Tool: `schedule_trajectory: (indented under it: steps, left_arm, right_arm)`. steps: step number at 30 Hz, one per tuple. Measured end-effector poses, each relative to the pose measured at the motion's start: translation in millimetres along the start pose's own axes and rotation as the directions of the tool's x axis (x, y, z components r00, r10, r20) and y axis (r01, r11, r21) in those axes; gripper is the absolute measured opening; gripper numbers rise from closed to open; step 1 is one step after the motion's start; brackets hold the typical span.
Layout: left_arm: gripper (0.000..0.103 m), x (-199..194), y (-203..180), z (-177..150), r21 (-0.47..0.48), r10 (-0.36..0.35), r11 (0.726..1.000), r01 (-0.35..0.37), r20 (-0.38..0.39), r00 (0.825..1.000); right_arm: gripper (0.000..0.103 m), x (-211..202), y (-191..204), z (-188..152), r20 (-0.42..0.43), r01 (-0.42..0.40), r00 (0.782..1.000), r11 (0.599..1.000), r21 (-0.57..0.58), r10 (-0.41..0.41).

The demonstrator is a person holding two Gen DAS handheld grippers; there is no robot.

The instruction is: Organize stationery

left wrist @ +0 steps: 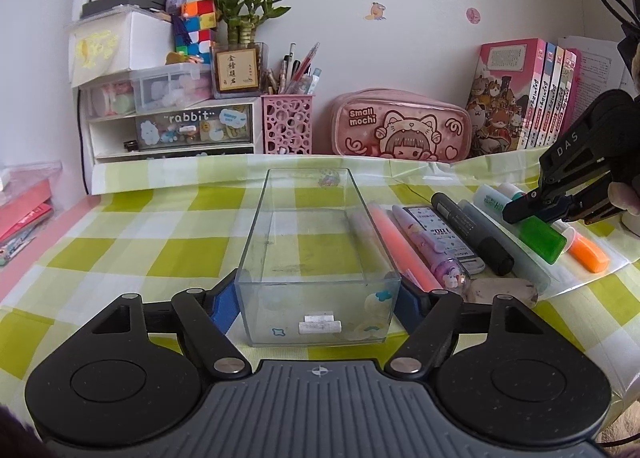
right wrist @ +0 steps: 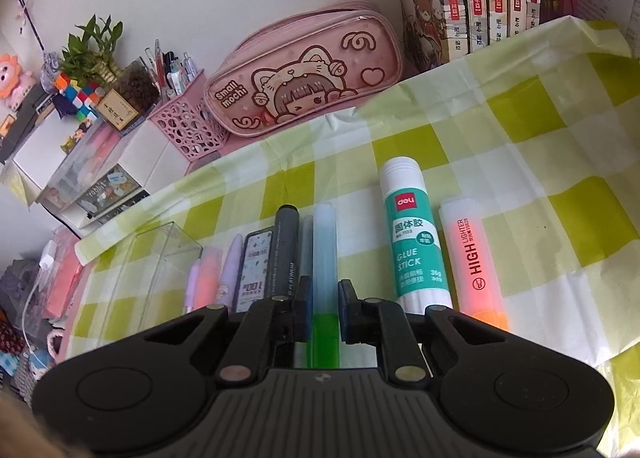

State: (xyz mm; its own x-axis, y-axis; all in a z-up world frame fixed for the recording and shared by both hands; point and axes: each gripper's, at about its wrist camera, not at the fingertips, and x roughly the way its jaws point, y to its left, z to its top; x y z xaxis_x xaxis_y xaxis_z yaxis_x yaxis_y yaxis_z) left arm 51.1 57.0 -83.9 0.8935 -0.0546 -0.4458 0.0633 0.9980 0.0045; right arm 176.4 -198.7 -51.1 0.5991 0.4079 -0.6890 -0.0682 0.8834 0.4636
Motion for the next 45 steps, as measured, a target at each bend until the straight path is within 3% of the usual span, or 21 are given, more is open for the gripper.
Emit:
schedule_trajectory:
  steps: [6,11,16,25,34,40,45]
  left_arm:
    - [0.075,1.6,-1.0,4.2,-0.018,0.020,1.000,-0.020,-0.024,1.000]
    - [0.076,7.1,-0.5,4.9,-0.042,0.017,0.999,-0.019,-0.038,0.999]
    - [0.074,9.3,2.3,2.9,-0.051,0.012,0.999,-0.014,-0.035,0.999]
    - [0.074,11.0,3.1,-0.8,-0.063,0.004,0.998,-0.006,-0.031,1.000]
    - [0.075,10.8,3.7,-0.6,-0.068,0.000,0.998,-0.002,-0.028,1.000]
    - [0.075,9.7,4.0,-0.8,-0.075,-0.002,0.997,0.000,-0.028,1.000]
    - [0.075,9.2,2.9,-0.9,-0.073,-0.001,0.997,-0.001,-0.027,1.000]
  right_arm:
    - [0.024,-6.6,33.0,2.0,-0.016,-0.102,0.995,0.995,0.016,0.103]
    - [0.024,0.3,69.3,1.5,-0.057,-0.212,0.975,0.977,0.023,0.213]
    - [0.024,19.0,98.5,-3.0,-0.103,-0.272,0.956,0.962,0.038,0.274]
    - [0.024,59.7,116.6,-1.1,-0.152,-0.239,0.955,0.964,0.117,0.255]
    - [0.024,89.3,131.2,-0.4,-0.213,-0.161,0.959,0.978,0.132,0.187]
    - [0.026,89.9,123.1,-0.7,-0.263,-0.215,0.930,0.960,0.182,0.258]
    - [0.032,84.8,121.5,-2.2,-0.252,-0.212,0.935,0.963,0.166,0.249]
